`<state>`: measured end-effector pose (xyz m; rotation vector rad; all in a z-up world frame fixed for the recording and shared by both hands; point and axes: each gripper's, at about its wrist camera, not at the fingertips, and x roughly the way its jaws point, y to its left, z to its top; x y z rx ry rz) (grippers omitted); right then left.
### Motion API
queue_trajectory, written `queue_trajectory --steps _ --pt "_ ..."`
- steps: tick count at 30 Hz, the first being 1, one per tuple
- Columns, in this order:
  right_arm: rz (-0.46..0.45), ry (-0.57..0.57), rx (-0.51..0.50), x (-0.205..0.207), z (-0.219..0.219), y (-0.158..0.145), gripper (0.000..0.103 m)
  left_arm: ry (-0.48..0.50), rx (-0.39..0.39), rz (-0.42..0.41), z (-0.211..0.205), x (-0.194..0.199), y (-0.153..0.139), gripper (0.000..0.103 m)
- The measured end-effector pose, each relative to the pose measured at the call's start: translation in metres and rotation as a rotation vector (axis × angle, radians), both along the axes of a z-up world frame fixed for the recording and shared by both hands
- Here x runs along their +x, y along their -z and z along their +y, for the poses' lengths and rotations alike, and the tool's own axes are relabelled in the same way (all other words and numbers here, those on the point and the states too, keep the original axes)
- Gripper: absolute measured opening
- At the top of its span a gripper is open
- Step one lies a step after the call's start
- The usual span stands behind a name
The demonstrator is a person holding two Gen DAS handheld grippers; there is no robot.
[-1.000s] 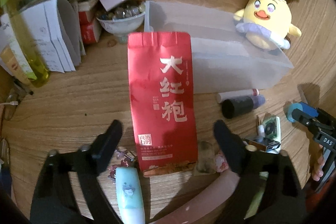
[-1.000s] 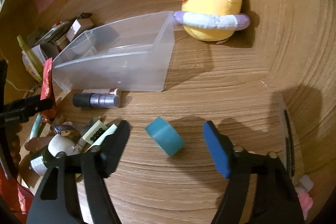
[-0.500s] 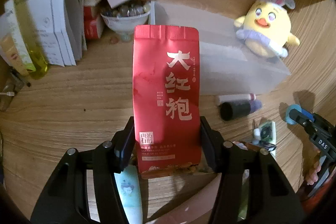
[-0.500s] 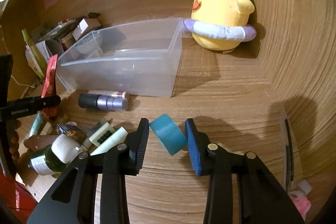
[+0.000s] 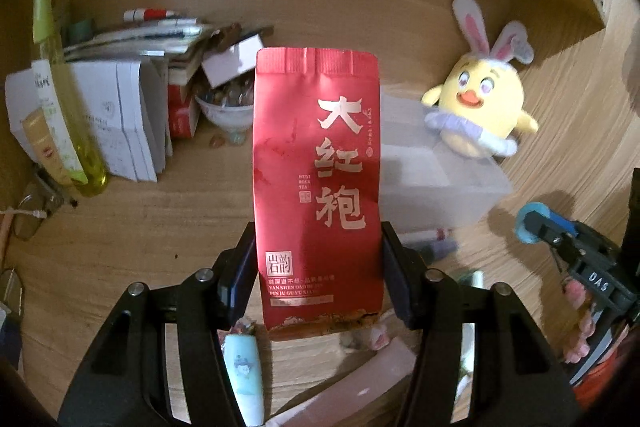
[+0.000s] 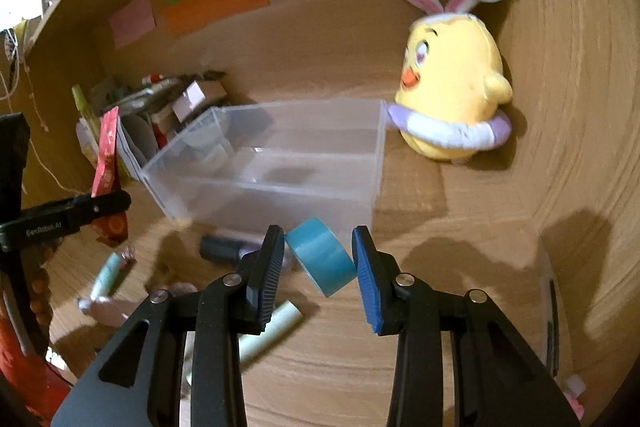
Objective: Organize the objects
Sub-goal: 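Carry the red pouch and blue tape into the clear box and release both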
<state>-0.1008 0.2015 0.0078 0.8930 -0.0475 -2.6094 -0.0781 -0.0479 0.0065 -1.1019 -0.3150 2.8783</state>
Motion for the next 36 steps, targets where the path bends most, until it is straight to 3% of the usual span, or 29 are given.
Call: queue_trajectory --steps 15,29,36 --pt "0.070 -0.037 -0.091 -0.024 -0.026 -0.033 0.032 0.015 -0.005 0.091 0.005 -0.027 -0.037 0.057" --pt "0.169 -0.028 0.002 -0.055 -0.045 -0.063 0.032 0.003 -0.033 0.098 0.006 -0.064 -0.053 0.057" --pt "0.142 -0.016 0.048 -0.083 -0.051 -0.055 0.032 0.024 -0.044 0.061 0.013 -0.088 -0.049 0.057"
